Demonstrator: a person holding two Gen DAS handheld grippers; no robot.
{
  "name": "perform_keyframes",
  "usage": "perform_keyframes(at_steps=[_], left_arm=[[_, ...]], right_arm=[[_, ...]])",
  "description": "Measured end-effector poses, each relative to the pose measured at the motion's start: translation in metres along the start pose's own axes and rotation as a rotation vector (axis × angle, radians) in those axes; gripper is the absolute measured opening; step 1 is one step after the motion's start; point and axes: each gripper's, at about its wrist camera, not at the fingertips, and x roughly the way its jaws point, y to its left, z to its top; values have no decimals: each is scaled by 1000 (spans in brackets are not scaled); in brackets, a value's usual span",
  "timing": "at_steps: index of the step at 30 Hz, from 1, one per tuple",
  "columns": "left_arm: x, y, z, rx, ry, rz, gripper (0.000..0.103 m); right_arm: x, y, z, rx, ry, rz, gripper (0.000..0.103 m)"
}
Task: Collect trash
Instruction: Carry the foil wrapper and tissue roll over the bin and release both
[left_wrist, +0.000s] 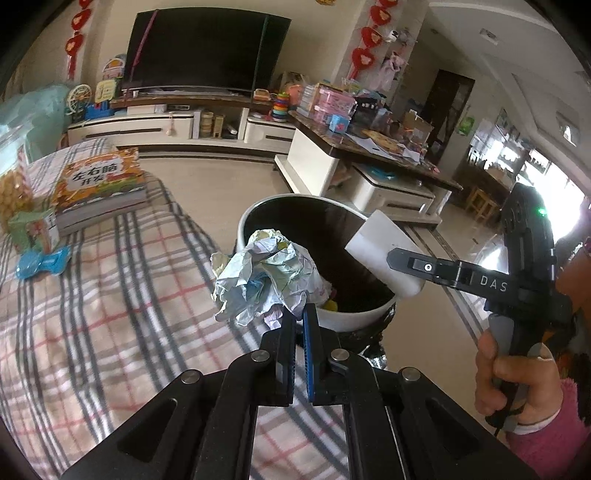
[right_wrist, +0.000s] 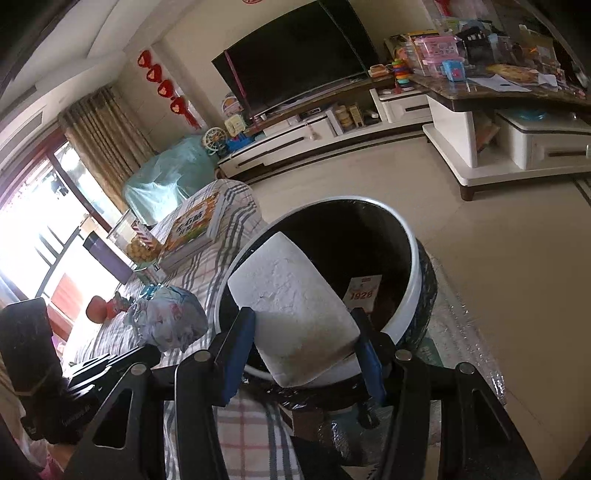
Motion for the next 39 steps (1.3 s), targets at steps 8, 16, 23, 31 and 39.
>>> perform_keyframes(at_steps=[8,16,23,31,39], left_arm=[[18,-11,11,12,9,-11,2],[35,-16,21,15,17,-16,2],[45,-22,24,26,28,-12,2],[53,-27,29,44,44,-16,2],[60,-30,33,44,55,-15,2]], right_arm=[[2,-7,5,8,1,-20,54],[5,-10,12,-1,0,-51,55],[14,-10,20,-10,17,-72,55],[20,-11,26,-11,24,-78,57],[27,-13,28,-23,42,-96,57]])
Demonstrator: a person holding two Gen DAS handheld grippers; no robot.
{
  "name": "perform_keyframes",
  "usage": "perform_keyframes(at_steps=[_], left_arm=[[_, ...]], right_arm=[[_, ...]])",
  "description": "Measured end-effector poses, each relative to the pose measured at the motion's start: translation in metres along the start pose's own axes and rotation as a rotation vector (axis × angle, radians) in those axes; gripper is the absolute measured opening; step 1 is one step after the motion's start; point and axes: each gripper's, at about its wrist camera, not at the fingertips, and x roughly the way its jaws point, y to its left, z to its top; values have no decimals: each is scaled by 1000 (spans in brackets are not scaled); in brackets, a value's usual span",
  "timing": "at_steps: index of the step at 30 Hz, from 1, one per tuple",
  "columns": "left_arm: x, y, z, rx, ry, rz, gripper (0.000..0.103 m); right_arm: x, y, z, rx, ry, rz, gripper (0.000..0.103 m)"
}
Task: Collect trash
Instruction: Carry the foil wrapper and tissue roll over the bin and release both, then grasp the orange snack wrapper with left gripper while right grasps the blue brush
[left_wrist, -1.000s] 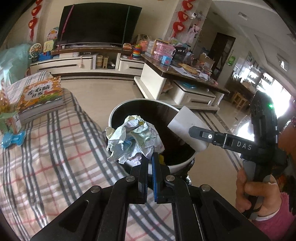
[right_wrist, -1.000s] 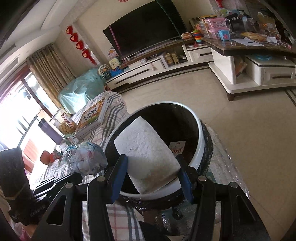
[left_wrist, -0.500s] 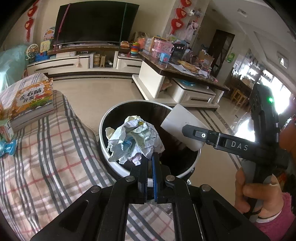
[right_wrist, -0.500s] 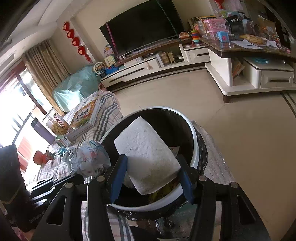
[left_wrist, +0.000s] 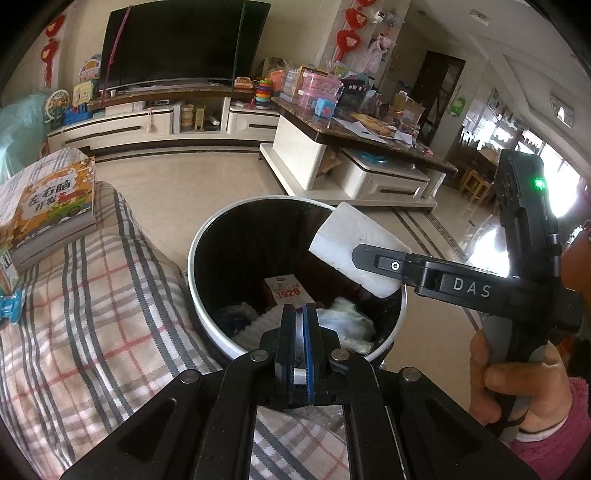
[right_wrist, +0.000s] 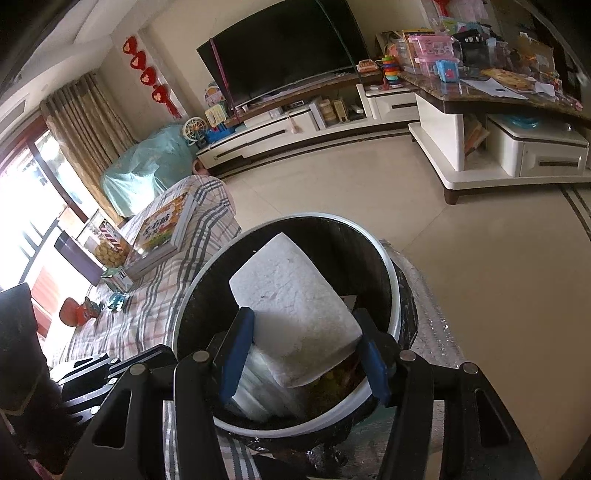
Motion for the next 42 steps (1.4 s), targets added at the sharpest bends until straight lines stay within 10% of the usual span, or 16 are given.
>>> perform_keyframes(at_steps=[22,42], left_arm=[[-88,69,-83,-253,-68,141,63],[-196,121,-160,-446,-145,348,72]], right_arm=[[-14,50,-19,-12,-22,98,84],[24,165,-68,-216,71,264,90]])
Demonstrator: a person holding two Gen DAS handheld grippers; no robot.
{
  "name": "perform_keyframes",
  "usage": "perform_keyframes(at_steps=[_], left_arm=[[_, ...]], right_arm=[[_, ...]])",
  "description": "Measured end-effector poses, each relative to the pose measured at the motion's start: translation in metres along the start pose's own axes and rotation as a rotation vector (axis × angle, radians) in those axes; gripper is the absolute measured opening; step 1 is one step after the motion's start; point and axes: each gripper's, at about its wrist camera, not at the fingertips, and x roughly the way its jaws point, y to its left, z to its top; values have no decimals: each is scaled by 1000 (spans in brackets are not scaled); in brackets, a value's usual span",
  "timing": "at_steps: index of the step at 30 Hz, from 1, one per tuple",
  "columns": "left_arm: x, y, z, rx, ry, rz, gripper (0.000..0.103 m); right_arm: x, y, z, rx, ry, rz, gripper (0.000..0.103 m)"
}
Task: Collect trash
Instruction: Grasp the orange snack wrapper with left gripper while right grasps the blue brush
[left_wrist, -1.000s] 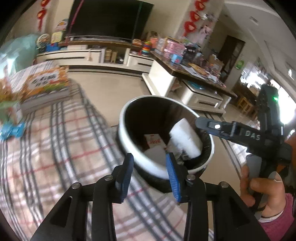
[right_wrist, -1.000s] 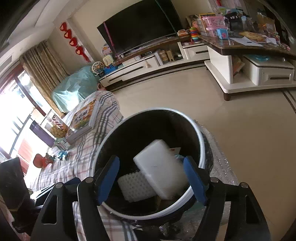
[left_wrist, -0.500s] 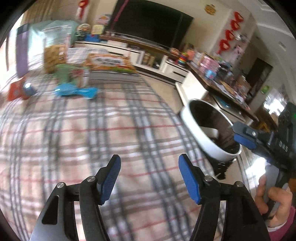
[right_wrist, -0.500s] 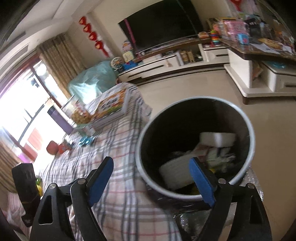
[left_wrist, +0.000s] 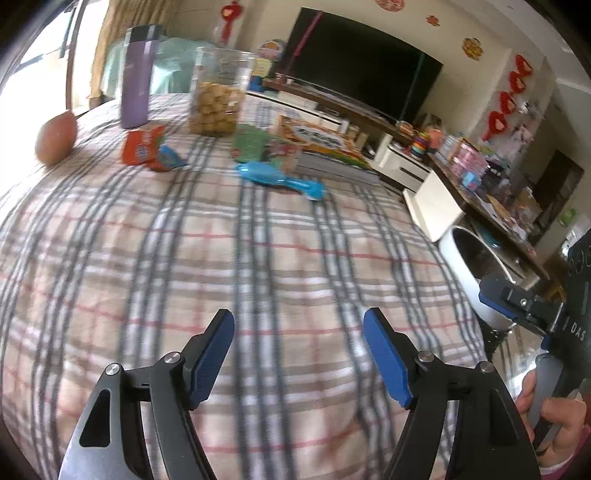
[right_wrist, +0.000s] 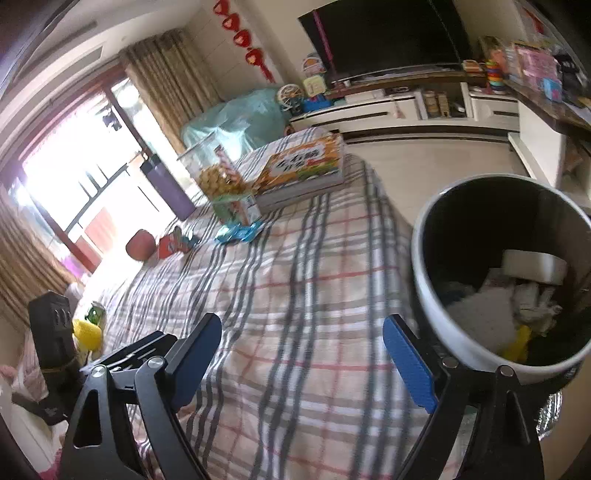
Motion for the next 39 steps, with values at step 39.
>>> perform_keyframes(at_steps=[39], left_arm=[[68,117,126,-85,-27,216,76]], right_arm=[[155,93,63,-343,117,35,90]])
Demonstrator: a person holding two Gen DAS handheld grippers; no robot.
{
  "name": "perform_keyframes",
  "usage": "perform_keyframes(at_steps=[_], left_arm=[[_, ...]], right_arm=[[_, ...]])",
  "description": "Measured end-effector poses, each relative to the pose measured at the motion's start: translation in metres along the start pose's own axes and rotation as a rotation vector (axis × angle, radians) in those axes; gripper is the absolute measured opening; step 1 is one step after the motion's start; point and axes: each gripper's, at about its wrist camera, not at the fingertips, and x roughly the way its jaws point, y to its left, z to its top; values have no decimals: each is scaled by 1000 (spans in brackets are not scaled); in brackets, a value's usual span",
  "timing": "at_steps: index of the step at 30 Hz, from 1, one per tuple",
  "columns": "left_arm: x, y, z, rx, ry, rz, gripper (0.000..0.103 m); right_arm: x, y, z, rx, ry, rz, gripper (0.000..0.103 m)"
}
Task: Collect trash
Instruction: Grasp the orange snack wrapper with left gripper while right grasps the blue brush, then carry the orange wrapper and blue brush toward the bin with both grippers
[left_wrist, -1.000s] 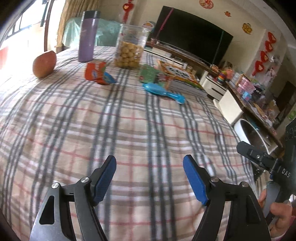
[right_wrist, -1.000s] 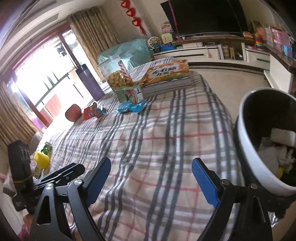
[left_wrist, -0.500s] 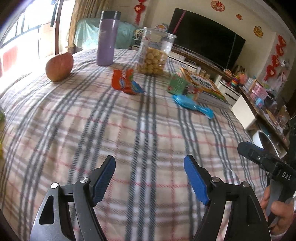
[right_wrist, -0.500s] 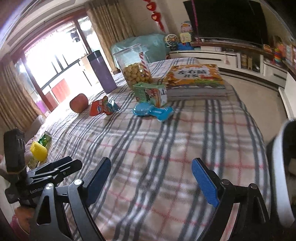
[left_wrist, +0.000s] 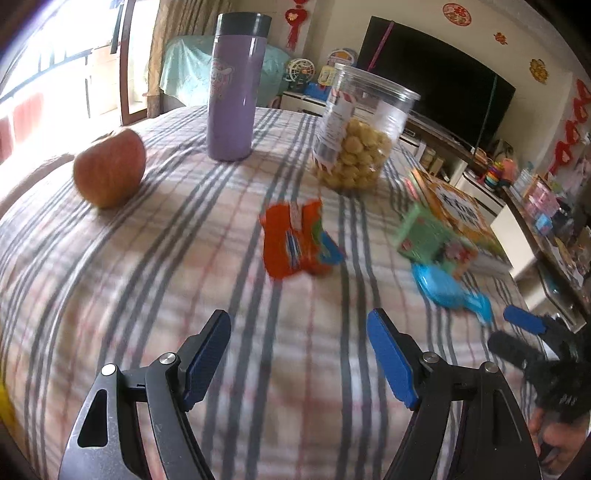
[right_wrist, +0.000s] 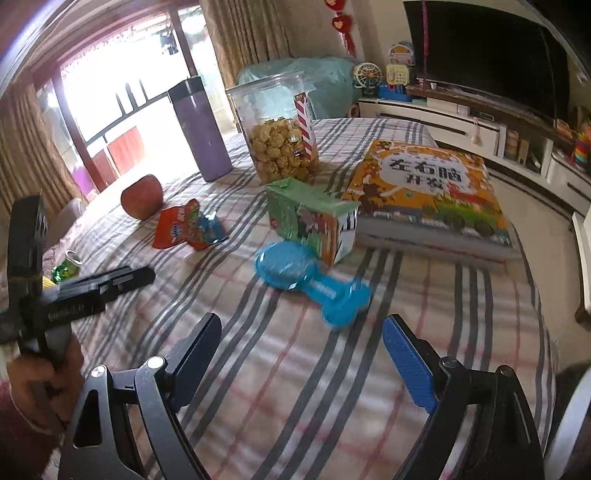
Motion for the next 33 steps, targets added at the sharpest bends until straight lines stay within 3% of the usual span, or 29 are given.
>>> perform_keyframes(at_steps=[8,10,11,13,16,21,33], left_arm=[[48,5,25,9,2,43,75],[55,4,27,20,-2,39,71],[57,3,27,22,-2,33,67],[63,2,27,27,15,6,37],[66,0,23,38,29,-18,21],[47,-10,9,55,17,-54,19],[-22,-54,-56,90,33,-238,19]], right_arm=[[35,-4,14,-66,63,-53,88],[39,-4,15,-76,71,-67,75],[40,-3,15,-83,75,-76,69],[42,-2,14,-95,82,-90,49],[38,-1,12,-101,81,-90,37],[19,0,0,-79,73,-55,35],[-48,-10,-52,77,48,-26,35]])
